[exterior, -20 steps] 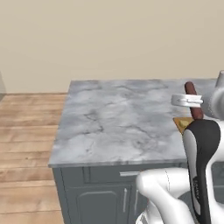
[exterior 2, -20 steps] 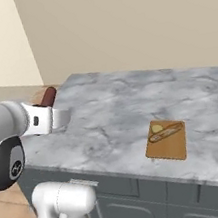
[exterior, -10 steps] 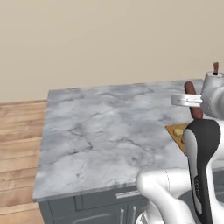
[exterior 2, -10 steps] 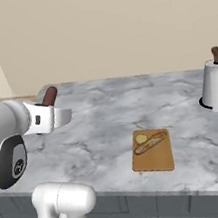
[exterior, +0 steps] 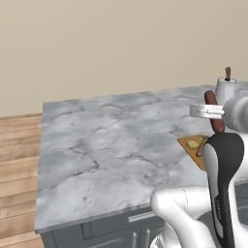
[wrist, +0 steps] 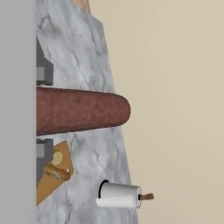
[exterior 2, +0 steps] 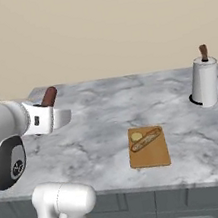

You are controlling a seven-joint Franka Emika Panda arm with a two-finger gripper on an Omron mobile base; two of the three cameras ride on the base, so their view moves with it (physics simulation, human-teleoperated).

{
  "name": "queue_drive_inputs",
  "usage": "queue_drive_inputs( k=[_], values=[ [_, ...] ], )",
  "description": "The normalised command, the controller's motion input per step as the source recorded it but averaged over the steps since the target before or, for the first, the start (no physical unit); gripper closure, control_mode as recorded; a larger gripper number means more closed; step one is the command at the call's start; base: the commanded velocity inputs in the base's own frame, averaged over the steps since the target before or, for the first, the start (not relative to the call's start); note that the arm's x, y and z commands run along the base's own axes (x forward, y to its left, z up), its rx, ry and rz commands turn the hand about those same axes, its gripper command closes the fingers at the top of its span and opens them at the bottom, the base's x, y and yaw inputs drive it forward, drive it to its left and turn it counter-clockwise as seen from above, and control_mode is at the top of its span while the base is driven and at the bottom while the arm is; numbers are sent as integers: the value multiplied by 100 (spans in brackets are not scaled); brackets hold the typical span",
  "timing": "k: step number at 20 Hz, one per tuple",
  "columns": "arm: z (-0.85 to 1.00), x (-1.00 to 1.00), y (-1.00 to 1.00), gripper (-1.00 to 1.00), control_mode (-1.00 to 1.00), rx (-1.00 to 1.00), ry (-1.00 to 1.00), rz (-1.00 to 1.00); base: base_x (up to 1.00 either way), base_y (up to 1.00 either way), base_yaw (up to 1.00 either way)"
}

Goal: Retrieve the sausage and cheese from the fridge and place them on the cutting board on the counter.

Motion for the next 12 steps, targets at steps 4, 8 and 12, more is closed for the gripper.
queue_drive_inputs(
  k=[4,8,12],
  values=[
    [0,86,-3,100,-100,0,27,-18,0,0,0],
    [0,88,-23,100,-100,0,32,-17,0,0,0],
    [0,76,-36,100,-100,0,31,-18,0,0,0]
  ],
)
